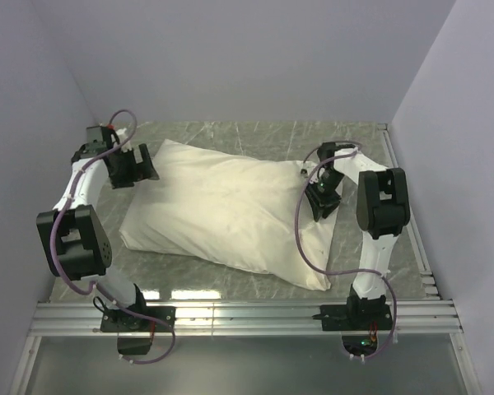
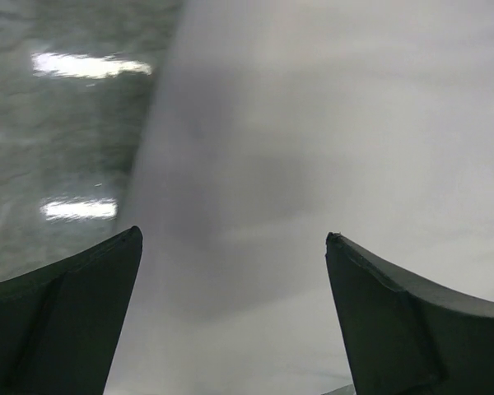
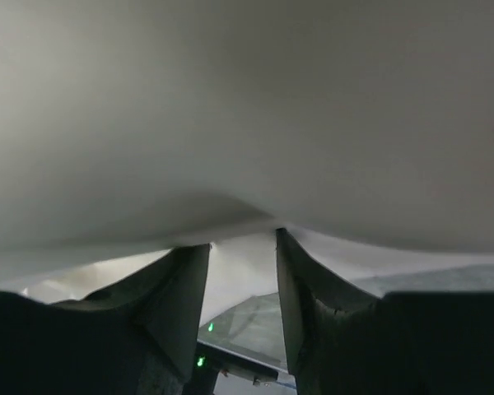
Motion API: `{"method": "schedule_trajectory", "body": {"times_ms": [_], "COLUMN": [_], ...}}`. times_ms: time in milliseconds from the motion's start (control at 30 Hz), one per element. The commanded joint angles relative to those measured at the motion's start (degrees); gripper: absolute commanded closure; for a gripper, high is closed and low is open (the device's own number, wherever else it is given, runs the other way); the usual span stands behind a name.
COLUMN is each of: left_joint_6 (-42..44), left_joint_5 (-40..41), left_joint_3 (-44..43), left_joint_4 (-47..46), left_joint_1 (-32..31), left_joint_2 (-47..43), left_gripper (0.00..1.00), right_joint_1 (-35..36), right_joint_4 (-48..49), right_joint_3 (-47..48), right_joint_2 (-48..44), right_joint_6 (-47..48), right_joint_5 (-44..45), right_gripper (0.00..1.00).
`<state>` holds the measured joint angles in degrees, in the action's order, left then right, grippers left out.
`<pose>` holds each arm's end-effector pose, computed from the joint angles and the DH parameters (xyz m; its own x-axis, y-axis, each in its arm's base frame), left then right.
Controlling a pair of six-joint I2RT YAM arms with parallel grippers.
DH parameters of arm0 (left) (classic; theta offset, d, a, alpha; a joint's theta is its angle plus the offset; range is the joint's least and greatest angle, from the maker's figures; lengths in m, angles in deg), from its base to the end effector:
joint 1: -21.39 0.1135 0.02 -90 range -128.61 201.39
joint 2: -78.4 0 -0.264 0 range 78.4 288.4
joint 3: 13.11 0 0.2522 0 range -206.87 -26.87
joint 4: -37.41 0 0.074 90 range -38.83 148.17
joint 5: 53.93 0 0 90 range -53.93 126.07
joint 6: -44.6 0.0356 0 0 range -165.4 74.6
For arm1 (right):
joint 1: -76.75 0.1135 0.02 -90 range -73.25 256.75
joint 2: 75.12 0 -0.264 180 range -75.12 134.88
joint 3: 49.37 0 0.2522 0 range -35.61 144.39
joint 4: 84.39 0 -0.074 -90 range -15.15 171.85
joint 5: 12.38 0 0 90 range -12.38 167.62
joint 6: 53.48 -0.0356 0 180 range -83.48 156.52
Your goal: Put the pillow into the pillowcase
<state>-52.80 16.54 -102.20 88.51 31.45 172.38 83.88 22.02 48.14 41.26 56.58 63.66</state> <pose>0.3465 0.0494 0.2662 -0.8119 -0.2673 -0.5190 -0.0858 0.9340 -0.3468 0.3674 0.0546 0.1600 -0.8934 -0.4472 -0.0424 -0.4435 0.8632 0.2411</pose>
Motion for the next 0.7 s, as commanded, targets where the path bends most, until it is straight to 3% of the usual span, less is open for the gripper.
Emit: {"method": "schedule_trajectory", "body": {"times_ms": [0, 167, 367, 467, 567, 633, 667], "left_joint_6": [2.4, 1.9, -4.3, -6.7, -4.0, -1.3, 0.5], "left_joint_5": [0.7, -3.1, -11.3, -14.5, -15.4, -14.4, -10.1], "left_joint_3": [0.9, 5.0, -1.0, -3.2, -6.2, -8.2, -8.5], "left_joint_4": [1.9, -2.3, -8.7, -10.6, -7.6, -4.0, -3.2], "left_joint_1": [4.3, 5.1, 5.0, 4.9, 5.0, 5.0, 4.9], "left_joint_2": [-1.3, 2.2, 9.9, 8.5, 5.5, 3.1, 0.3], "left_gripper": [0.01, 0.02, 0.04, 0.02, 0.01, 0.01, 0.01], "right_joint_1": [-2.2, -5.1, -9.2, -10.6, -10.7, -10.8, -10.8], "right_joint_4": [3.8, 4.0, 5.8, 7.0, 3.2, 0.8, 0.9], "right_joint_3": [5.3, 16.9, 27.6, 32.4, 38.8, 37.8, 35.7], "right_joint_2": [3.8, 8.5, 11.8, 11.3, 10.3, 4.8, 1.6], "right_joint_6": [-2.7, -4.8, -5.7, -6.7, -7.6, -7.5, -7.5], "right_joint_5": [5.8, 9.4, 13.2, 13.0, 10.7, 4.8, 2.7], "right_gripper": [0.55, 0.55, 0.55, 0.54, 0.52, 0.43, 0.39]}}
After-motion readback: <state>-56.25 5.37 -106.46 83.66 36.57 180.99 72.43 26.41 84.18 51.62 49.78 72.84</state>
